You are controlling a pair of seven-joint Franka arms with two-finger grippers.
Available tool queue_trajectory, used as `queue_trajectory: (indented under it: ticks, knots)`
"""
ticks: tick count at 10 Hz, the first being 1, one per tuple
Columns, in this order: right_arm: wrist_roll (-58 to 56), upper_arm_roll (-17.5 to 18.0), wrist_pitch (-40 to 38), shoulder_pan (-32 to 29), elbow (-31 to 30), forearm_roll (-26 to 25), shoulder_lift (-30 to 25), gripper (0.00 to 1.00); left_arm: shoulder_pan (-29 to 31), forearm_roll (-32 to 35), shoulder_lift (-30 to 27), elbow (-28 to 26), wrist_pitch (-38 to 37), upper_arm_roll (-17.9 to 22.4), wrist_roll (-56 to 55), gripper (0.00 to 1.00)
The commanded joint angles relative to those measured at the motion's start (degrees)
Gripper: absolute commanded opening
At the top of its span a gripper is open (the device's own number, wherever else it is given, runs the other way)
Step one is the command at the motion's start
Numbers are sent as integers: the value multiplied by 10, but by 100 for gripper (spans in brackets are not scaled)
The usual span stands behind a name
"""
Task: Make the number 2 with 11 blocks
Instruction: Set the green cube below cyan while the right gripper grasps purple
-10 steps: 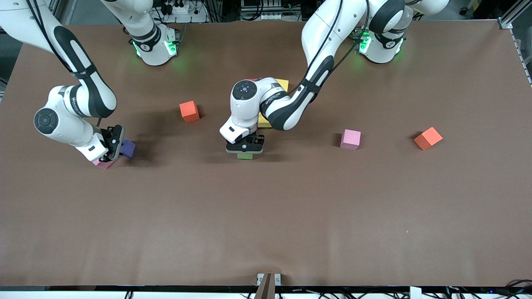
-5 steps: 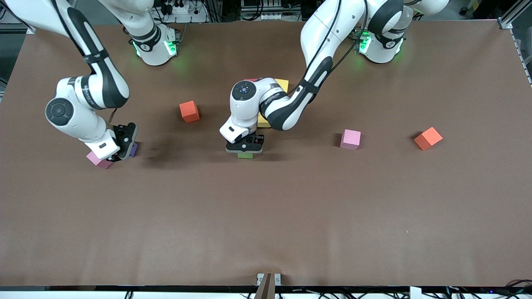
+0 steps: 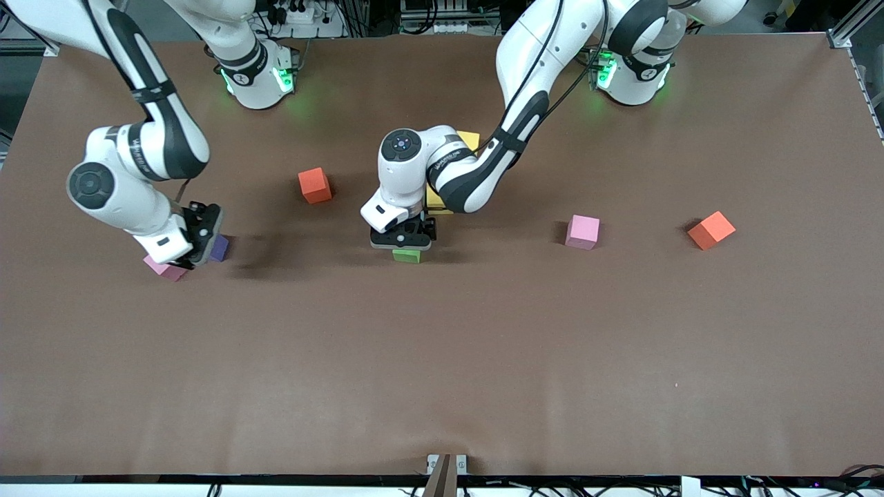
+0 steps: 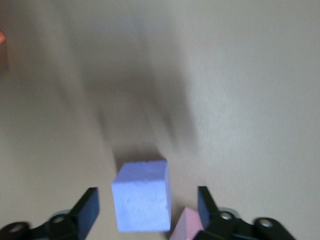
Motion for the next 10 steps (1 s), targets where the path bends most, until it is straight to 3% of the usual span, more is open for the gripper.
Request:
queue_trajectory:
  ticks: [1,4,6,8,10]
  knots:
    - [-39,-6,4,-23,-3,1,8,100,-1,-3,-23,0,-15,3,-3,100]
    - [-105,-28,72,-26,-6,-10,61,100,24,-3,-57,-1,-59,2,-2,100]
    - [-108,-33,95,-26,-14,-21,77,100,52,-37,-85,-11,-117,4,-2,100]
    - [-111,-36,100,-32,-33,-21,78,100,100,-38,-114,-49,-187,4,1,100]
    - [-112,-36,106,-36,-47,-20,78,100,162,-33,-177,-137,-178,3,13,100]
